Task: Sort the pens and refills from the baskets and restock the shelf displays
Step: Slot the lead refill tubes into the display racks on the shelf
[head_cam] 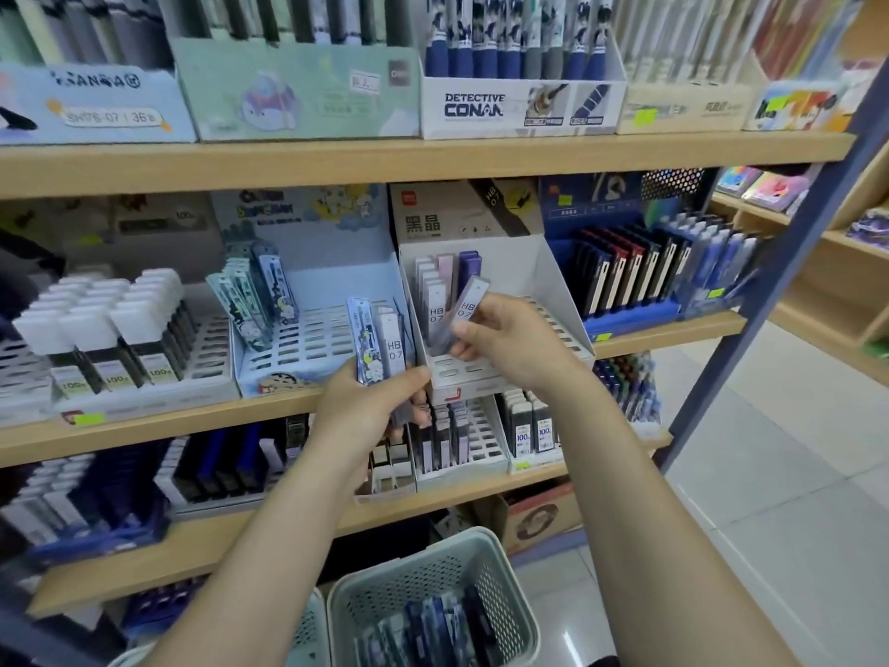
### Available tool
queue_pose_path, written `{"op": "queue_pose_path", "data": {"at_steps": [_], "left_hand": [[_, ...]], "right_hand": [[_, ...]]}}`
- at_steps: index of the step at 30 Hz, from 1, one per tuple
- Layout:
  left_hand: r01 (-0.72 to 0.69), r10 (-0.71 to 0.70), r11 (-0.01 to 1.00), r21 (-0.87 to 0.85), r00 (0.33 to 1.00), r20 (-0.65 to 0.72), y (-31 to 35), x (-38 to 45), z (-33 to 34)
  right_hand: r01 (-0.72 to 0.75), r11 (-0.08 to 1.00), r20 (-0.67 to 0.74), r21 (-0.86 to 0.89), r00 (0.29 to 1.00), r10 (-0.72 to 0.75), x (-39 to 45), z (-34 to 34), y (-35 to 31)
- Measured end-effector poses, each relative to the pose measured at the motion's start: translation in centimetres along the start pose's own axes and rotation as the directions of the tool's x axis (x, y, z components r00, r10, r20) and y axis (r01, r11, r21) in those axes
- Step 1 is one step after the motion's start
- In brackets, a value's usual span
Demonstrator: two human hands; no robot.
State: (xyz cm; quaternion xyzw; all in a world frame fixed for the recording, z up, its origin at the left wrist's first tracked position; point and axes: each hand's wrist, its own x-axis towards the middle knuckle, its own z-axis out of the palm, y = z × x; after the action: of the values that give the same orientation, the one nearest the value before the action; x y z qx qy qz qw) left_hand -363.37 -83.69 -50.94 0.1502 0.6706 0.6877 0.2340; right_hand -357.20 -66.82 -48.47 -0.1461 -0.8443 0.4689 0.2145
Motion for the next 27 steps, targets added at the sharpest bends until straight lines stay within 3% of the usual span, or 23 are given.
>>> {"op": "queue_pose_path", "data": {"at_steps": [7,12,18,27], "left_hand": [[0.0,0.001,1.0,-0.007,0.999,0.033,-0.4,0.1,0.3],[0.01,-0.01,1.0,-0.006,0.999,0.038,-0.6,0.2,0.2],[0.013,-0.012,1.0,-0.021,0.999,0.043,-0.7,0.3,0.1],[0.009,-0.007,0.999,-0.034,0.998,0.061,-0.4,0.0,0.3]], "right_hand": [[0.009,0.969,0.026,-0.246,1.0,-0.003,0.3,0.0,-1.3],[0.028,0.96,0.03,-0.278,0.999,-0.021,-0.1,-0.3,-1.5],[0.06,0.957,0.04,-0.285,0.998,-0.05,-0.2,0.4,-1.1],[0.099,0.994,-0.204,-0.042,0.973,-0.105,-0.3,1.4,0.2]]}}
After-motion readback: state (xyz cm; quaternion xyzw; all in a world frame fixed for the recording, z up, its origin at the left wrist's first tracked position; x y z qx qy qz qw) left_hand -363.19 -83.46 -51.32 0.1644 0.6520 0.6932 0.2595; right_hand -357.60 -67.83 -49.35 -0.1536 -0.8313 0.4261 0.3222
